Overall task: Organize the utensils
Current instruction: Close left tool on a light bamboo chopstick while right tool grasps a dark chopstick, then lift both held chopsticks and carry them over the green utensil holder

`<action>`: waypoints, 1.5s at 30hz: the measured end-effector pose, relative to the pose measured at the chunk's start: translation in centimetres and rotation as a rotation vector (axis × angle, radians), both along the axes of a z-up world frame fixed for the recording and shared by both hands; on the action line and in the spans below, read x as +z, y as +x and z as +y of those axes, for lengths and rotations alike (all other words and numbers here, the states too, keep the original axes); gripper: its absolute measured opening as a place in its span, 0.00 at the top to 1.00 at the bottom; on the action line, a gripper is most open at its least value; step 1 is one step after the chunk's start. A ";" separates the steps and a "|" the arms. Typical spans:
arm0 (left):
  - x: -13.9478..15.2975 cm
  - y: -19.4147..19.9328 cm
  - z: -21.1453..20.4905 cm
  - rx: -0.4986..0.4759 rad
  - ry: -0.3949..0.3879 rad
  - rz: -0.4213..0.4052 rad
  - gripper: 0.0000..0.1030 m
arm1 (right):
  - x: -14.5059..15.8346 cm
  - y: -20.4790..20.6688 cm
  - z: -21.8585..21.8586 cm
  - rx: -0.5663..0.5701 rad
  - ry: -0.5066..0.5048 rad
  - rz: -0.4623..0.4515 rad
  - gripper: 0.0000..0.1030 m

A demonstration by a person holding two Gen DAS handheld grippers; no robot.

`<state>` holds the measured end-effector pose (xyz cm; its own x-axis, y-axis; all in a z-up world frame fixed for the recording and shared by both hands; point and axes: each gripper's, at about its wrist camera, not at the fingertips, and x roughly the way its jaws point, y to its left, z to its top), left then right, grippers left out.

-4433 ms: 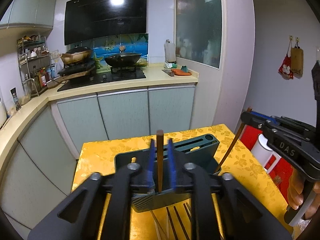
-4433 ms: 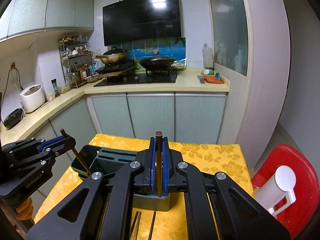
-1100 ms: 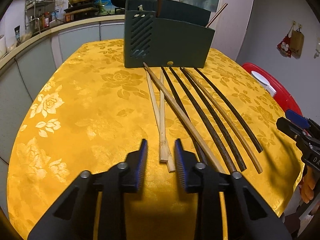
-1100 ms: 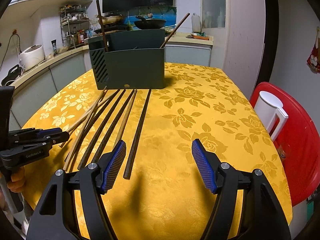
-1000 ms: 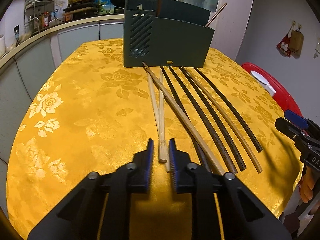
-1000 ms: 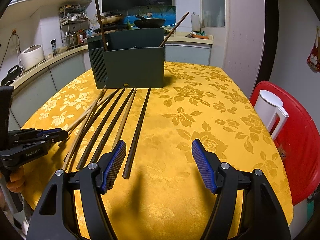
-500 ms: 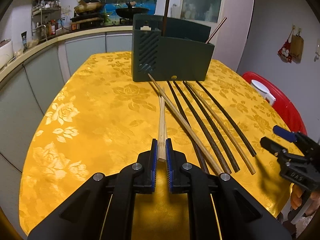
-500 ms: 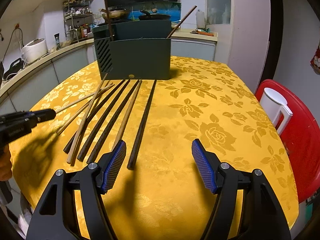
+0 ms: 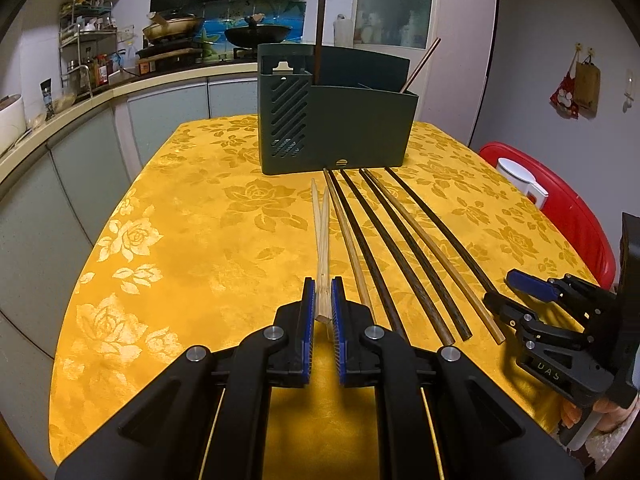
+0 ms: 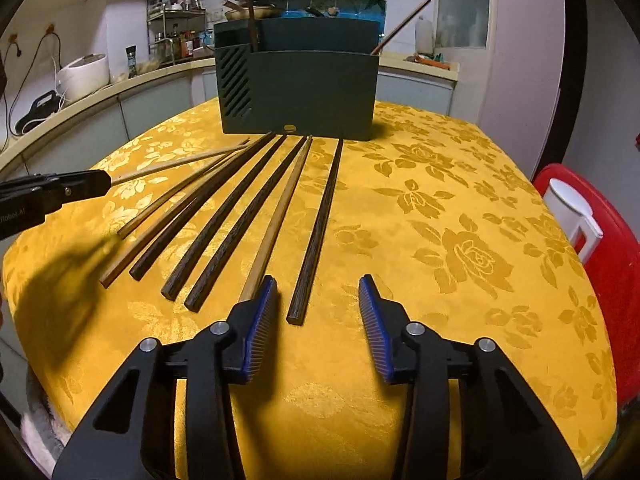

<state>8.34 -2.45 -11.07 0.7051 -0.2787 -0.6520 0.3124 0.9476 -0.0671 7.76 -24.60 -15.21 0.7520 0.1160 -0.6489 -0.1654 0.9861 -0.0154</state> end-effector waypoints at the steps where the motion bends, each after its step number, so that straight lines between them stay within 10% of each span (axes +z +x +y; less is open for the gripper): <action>1: 0.0 0.0 0.0 0.003 0.000 -0.001 0.92 | 0.0 -0.1 0.0 0.000 0.012 -0.001 0.68; 19: 0.6 -0.1 0.6 0.023 0.003 -0.023 0.92 | 0.6 0.5 -1.2 -0.033 0.073 0.024 0.92; 45: 11.8 -2.0 1.3 0.034 0.018 -0.278 0.93 | 15.1 -2.7 -4.3 -0.008 0.193 -0.311 0.92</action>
<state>6.35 -1.12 0.72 0.8665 -0.2414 -0.4369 0.2841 0.9582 0.0340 5.10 -28.89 -0.10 0.9114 0.2073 -0.3554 -0.1743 0.9770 0.1229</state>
